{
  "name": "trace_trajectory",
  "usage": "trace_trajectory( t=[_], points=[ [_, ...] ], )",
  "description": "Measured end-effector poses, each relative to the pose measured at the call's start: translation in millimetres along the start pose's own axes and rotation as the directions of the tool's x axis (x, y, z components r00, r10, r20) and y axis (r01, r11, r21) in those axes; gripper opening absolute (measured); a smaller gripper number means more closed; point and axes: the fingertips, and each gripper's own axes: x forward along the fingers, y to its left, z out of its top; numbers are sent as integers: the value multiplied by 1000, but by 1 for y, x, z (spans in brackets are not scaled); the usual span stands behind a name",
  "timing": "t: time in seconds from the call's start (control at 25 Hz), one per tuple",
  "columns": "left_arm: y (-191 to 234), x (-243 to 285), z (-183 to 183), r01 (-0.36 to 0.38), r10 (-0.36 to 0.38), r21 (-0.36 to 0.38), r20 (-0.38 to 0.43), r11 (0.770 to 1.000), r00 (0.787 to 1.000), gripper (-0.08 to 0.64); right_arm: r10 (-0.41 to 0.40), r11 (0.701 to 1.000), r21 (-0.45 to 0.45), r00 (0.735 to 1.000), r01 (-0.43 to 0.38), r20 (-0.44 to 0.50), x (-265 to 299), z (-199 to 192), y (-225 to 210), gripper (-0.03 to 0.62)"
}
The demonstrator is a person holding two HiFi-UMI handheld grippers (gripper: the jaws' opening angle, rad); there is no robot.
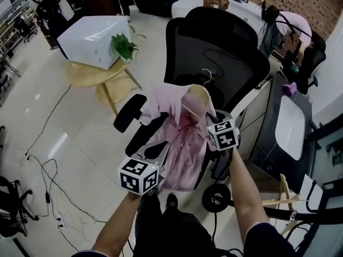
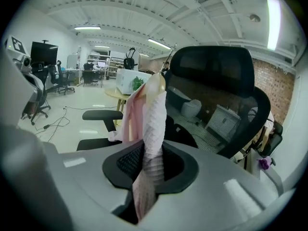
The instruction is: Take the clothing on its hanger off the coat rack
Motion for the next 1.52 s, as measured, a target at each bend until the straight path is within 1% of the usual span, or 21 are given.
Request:
trace_trajectory(
  t=[0.24,0.48,0.64,0.76,0.8,0.88,1.04,1.12,1.28,1.4,1.52],
  points=[
    [7,5,-18,0,0,-25,-24,1000,1000,12,79,994,85,994,-73,-71,29,-38,32,54],
    [8,13,-43,19,-23,-61,-60,998,998,12,161,976,169,976,-135,-146,61,-78,62,52],
    [15,21,-56,23,-28,-71,-78,997,997,12,214,960,220,960,-172,-181,85,-95,76,57],
    [21,25,-65,22,-30,-78,-95,997,995,12,247,938,296,949,-182,-198,96,-114,82,71],
    [24,26,-68,21,-29,-80,-100,997,995,12,247,928,329,949,-174,-195,99,-119,82,81],
    [28,29,-73,19,-28,-83,-110,996,994,12,237,914,376,953,-152,-189,104,-127,79,133],
    [30,35,-82,26,-37,-83,-133,996,990,12,180,920,382,960,-87,-215,100,-145,69,133],
    [27,37,-84,31,-43,-80,-142,996,989,12,150,922,381,966,-60,-209,93,-147,60,137],
    [25,42,-82,38,-48,-71,-150,997,987,12,124,923,381,980,-56,-156,76,-135,45,141],
    [22,44,-76,39,-48,-60,-149,997,988,12,118,921,385,985,-62,-123,63,-122,39,138],
    [15,44,-64,43,-47,-31,-141,999,989,12,122,916,392,989,-81,-80,47,-107,41,116]
  ],
)
